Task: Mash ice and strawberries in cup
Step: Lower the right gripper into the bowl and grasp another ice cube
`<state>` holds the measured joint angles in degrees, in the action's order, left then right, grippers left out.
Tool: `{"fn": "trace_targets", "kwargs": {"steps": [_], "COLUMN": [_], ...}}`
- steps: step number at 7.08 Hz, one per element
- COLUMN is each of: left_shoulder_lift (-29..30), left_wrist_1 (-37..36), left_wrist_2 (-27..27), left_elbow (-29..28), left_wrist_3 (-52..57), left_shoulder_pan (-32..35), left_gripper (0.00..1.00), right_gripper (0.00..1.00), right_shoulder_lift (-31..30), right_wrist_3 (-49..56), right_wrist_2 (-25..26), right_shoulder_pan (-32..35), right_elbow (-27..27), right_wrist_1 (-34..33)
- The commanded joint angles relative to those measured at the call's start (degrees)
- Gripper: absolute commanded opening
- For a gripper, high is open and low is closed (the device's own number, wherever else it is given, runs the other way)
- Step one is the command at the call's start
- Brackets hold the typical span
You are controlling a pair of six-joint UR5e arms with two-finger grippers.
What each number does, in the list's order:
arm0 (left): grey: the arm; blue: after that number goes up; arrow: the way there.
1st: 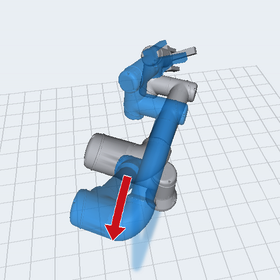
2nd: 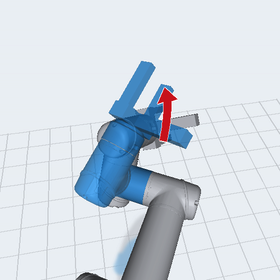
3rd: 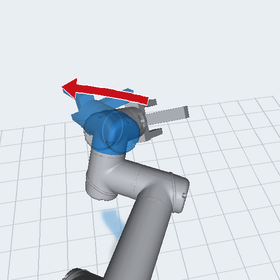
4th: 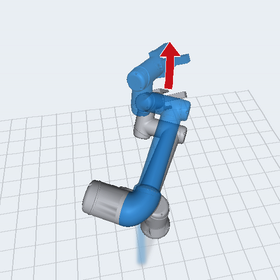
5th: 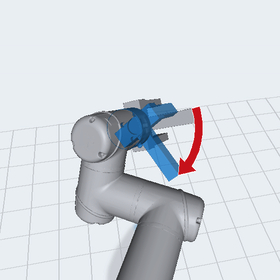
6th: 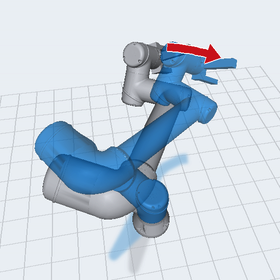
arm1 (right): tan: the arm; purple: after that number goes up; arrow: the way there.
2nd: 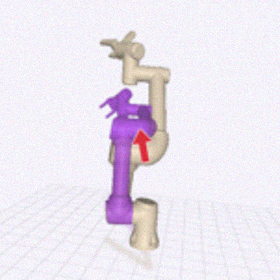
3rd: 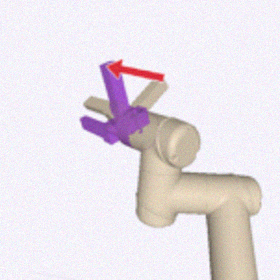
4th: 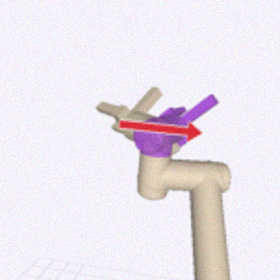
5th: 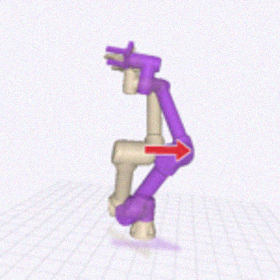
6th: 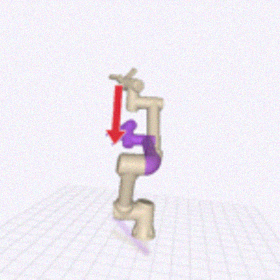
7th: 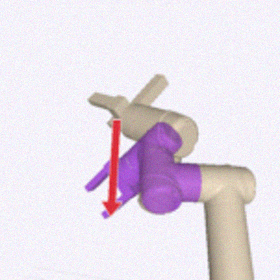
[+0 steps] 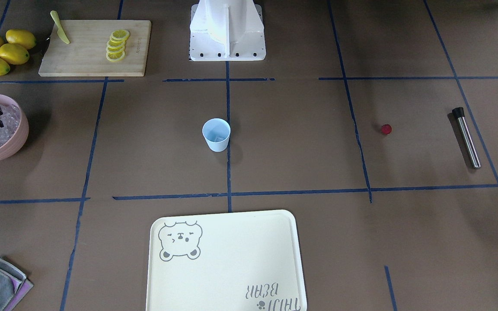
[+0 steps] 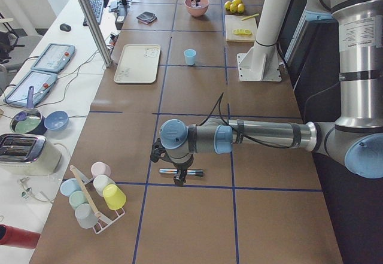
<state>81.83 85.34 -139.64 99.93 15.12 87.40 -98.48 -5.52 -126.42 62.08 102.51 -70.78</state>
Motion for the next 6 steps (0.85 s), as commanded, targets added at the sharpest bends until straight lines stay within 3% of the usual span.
{"fn": "trace_targets", "kwargs": {"steps": [1,3,4,6], "left_shoulder_lift": [0.00,0.00,0.00,-0.09], "left_wrist_1": [0.00,0.00,0.00,0.00], "left_wrist_2": [-0.02,-0.02,-0.02,-0.02], "left_elbow": [0.00,0.44,0.44,0.44], "left_wrist_3": [0.00,0.00,0.00,0.00], "left_shoulder_pan": [0.05,-0.04,0.05,0.05], "left_gripper": [1.00,1.00,1.00,1.00], "right_gripper": [0.49,0.10,0.00,0.00], "right_shoulder_lift": [-0.05,-0.05,-0.05,0.12], "right_wrist_3": [0.33,0.42,0.42,0.51], "right_wrist_2": [0.03,-0.06,-0.15,-2.24], "right_shoulder_pan": [-0.12,-0.12,-0.12,1.36], "right_elbow": [-0.12,-0.21,-0.29,1.54], "right_wrist_1": [0.03,0.03,0.03,0.03]}}
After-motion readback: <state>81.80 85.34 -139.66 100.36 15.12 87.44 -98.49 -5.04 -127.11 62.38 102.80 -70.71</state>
